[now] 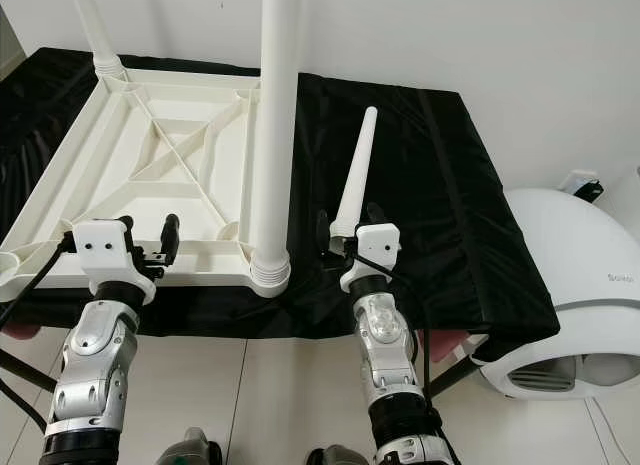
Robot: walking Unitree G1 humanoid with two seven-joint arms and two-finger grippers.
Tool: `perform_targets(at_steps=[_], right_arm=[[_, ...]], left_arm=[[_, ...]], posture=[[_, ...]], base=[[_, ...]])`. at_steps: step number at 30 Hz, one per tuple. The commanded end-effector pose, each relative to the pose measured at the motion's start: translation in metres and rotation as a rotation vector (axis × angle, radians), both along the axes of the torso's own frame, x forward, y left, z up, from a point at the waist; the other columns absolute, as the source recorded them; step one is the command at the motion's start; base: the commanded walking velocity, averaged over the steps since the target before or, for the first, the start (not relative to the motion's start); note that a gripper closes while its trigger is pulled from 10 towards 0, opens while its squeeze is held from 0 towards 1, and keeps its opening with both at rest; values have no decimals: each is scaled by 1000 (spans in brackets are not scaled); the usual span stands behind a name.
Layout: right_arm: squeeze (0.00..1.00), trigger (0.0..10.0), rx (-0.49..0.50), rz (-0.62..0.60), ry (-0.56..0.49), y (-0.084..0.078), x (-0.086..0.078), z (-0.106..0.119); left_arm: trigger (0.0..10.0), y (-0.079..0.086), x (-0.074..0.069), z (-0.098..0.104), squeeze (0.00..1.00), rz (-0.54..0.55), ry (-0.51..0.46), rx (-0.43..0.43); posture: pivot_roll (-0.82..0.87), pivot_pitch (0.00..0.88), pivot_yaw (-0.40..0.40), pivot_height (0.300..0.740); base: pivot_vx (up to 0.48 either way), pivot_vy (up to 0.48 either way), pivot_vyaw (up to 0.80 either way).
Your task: Building children table
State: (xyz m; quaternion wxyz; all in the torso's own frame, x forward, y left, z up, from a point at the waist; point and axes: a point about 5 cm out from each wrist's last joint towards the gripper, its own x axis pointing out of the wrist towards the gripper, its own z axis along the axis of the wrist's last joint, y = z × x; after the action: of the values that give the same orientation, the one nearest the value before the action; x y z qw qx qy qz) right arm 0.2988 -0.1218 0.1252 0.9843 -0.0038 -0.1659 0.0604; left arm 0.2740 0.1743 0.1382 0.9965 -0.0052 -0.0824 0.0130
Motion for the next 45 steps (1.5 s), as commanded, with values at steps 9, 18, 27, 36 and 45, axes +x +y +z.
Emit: perform_targets(at_steps=[9,18,27,36,45], right_arm=[[0,10000,-8,-39,12,-8,4,0],[0,10000,-5,-63,6,-9,9,3],[0,10000,7,-28,11,1,4,0],[0,10000,-27,-7,18,-13,6,0],[0,10000,-40,69,10,-17,8,5]], left_arm=[[10000,-15,-1,-3,0,-85,-28,99],[10000,-26,-4,-16,0,-237,22,288],[10000,-28,-1,-25,0,-239,70,247],[10000,-30,-5,-22,0,-296,48,247],[10000,-31,-5,-14,0,-342,18,267]], posture=[[71,0,-35,740],[78,0,-25,740],[72,0,-22,740],[74,0,-48,740],[77,0,-48,740]], base=[[0,0,0],[0,0,0],[0,0,0],[0,0,0],[0,0,0]])
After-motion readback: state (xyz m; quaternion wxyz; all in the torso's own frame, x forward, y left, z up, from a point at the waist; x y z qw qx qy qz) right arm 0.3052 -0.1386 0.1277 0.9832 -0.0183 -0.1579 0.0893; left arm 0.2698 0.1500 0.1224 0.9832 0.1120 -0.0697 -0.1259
